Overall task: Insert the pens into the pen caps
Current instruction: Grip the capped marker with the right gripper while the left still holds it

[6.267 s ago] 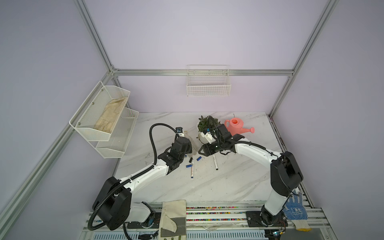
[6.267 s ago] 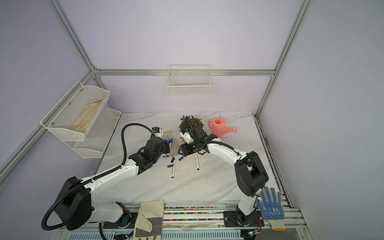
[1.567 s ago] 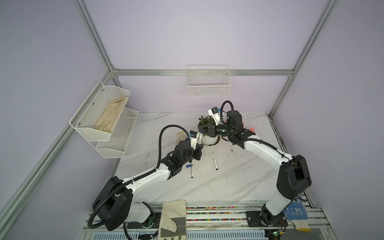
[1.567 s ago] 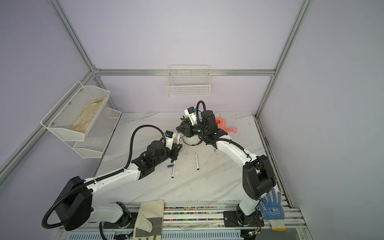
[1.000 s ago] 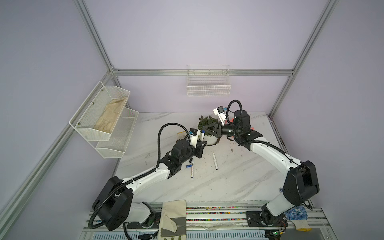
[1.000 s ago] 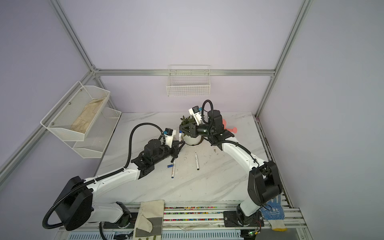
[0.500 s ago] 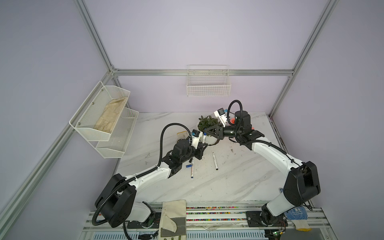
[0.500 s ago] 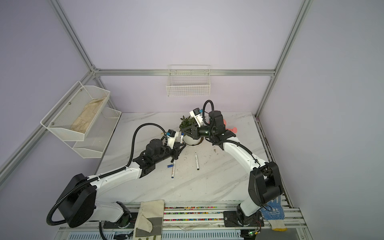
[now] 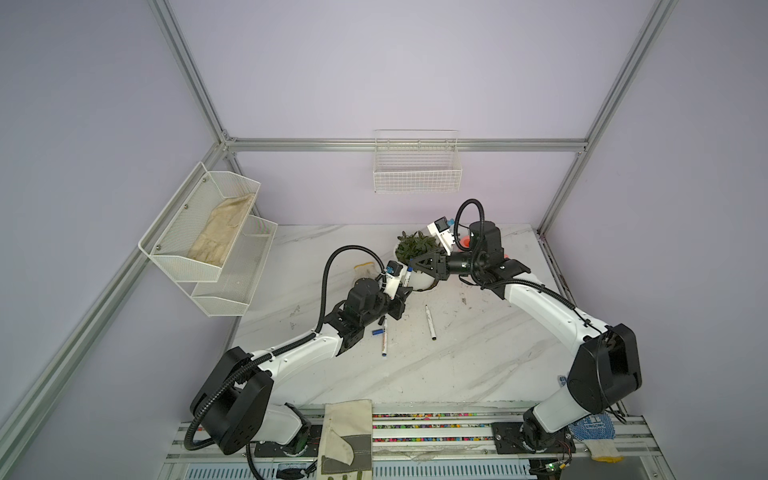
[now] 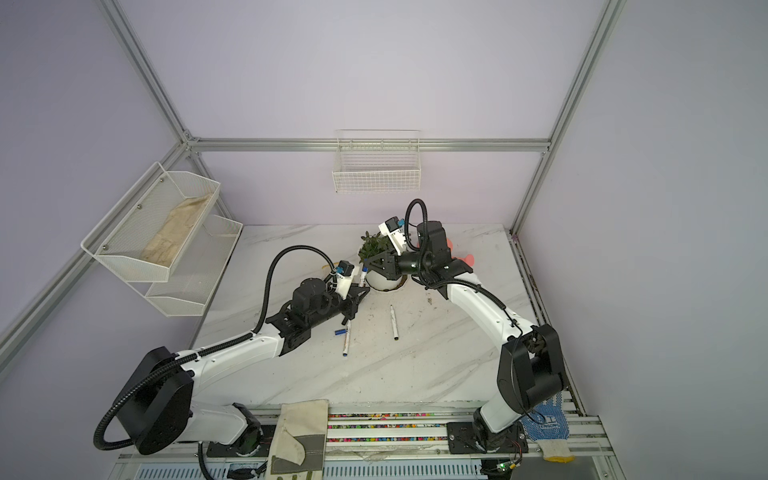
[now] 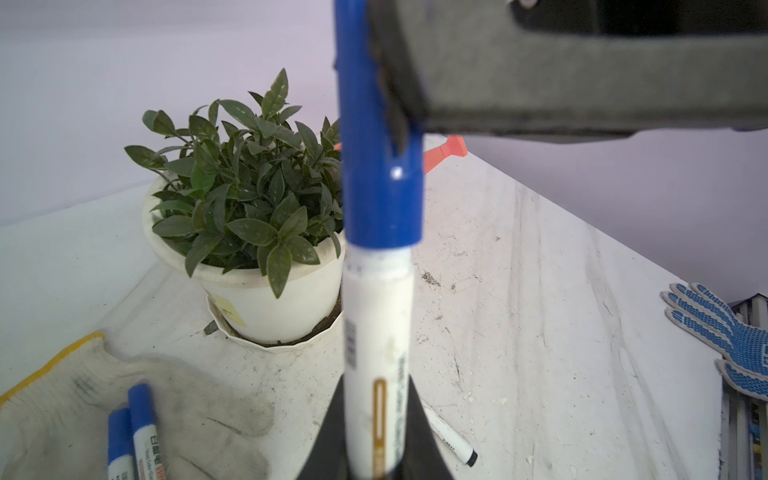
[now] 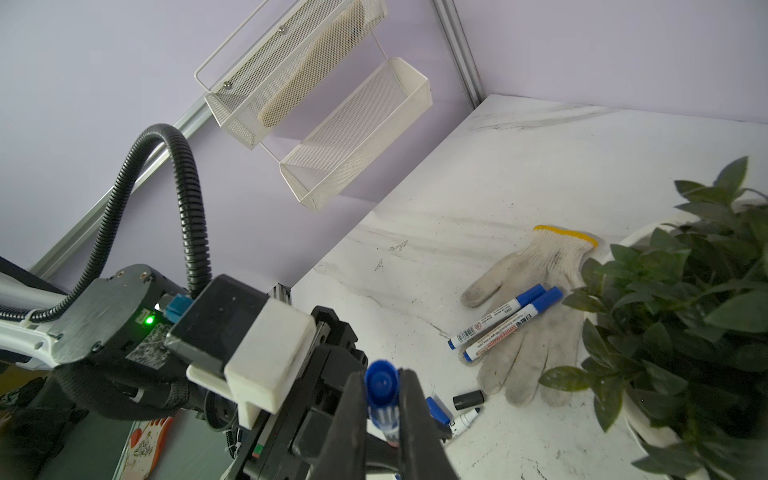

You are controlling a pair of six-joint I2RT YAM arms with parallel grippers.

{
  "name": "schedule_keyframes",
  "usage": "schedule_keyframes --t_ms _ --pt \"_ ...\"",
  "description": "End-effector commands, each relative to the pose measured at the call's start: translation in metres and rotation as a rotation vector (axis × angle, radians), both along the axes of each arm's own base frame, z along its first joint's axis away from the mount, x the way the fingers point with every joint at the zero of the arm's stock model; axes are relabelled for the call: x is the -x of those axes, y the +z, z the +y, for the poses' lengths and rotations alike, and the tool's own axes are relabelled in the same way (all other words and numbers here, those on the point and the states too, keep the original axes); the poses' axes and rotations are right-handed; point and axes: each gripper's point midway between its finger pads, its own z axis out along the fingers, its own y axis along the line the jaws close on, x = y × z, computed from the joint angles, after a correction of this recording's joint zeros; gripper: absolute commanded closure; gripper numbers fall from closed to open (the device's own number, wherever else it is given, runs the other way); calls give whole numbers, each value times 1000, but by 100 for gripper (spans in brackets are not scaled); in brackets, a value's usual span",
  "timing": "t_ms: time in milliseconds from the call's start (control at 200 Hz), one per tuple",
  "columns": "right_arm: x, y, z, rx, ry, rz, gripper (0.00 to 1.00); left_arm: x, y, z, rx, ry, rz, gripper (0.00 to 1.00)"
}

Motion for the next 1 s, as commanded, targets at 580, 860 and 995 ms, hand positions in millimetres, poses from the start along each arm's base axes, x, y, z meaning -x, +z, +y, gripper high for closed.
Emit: schedule_keyframes --t_ms 580,860,995 --pt "8 57 5 -1 -99 -130 57 -21 32 13 142 130 -238 100" --pt "-14 64 3 -7 -195 -146 58 -10 25 10 136 118 -223 100" --pt "-14 61 10 -16 -157 -133 59 -7 23 8 134 117 -220 100"
